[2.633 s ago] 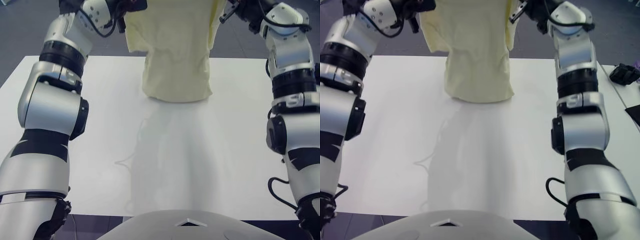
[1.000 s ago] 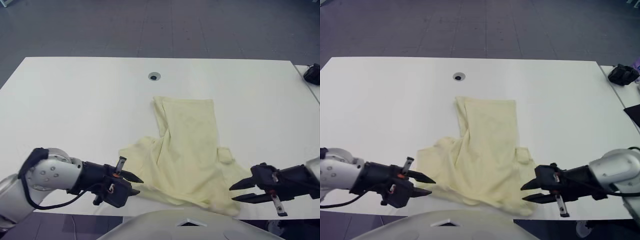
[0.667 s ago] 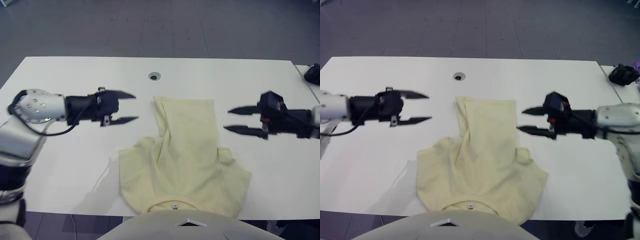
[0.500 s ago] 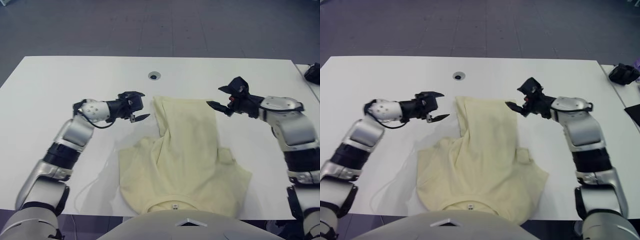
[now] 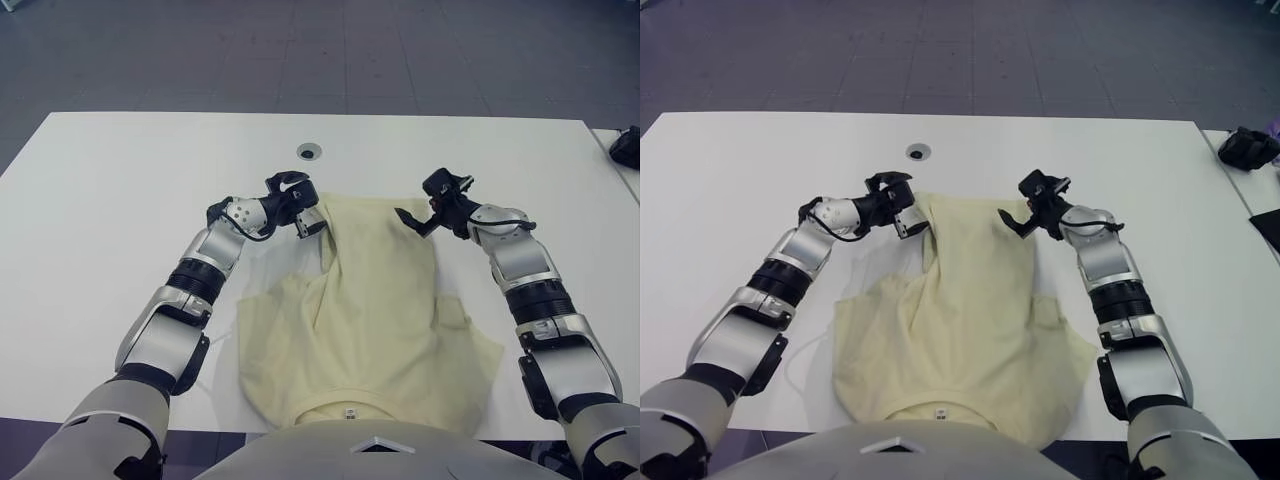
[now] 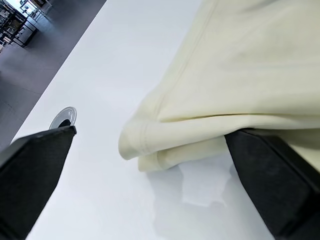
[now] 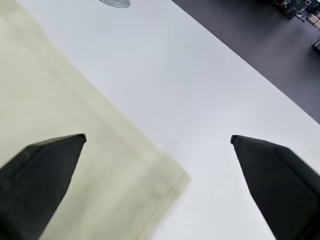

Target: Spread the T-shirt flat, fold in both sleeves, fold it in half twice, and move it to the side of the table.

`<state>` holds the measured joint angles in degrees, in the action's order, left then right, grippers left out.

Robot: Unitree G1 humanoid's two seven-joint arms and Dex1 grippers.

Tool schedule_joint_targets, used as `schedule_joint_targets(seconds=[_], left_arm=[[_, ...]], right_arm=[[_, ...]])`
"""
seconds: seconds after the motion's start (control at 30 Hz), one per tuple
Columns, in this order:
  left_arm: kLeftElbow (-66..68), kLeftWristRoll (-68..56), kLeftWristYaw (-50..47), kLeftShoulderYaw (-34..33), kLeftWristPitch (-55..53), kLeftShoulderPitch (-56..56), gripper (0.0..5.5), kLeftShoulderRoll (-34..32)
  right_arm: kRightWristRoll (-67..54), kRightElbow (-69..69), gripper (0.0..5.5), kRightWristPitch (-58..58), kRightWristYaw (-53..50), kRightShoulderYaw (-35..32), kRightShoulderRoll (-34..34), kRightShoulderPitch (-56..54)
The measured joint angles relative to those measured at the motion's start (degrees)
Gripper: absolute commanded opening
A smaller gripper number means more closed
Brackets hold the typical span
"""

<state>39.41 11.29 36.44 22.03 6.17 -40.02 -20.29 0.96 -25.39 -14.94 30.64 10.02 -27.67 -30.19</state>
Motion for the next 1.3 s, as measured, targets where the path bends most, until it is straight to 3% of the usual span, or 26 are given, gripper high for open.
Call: schedule_joint_targets(seconds=[0.5,0.73,1.0,1.3], left_arm=[[4.81,3.07,-1.12,0.38,3.06,-1.23,5.4,2.24],[15.34,12.81,-8.73,5.82,4.25,-9.49,5.4,0.93],[25.74,16.81,-14.64,7.29,4.57,-14.86,5.4,0.32],[32.11,19.83,-18.6,8.48,4.28,-18.46,5.4,1.72]], right_arm=[[1.47,0.19,5.39,0.06,0.68,-0.11,0.6,2.22],[5.15,-1.74,5.39,2.76,-2.34,0.05,0.3,1.84],[7.9,-19.74,5.39,11.54,-6.82,-0.21,2.67,-7.13],[15.3,-44.54,5.39,27.38,-11.27,4.2,6.96,-20.57]])
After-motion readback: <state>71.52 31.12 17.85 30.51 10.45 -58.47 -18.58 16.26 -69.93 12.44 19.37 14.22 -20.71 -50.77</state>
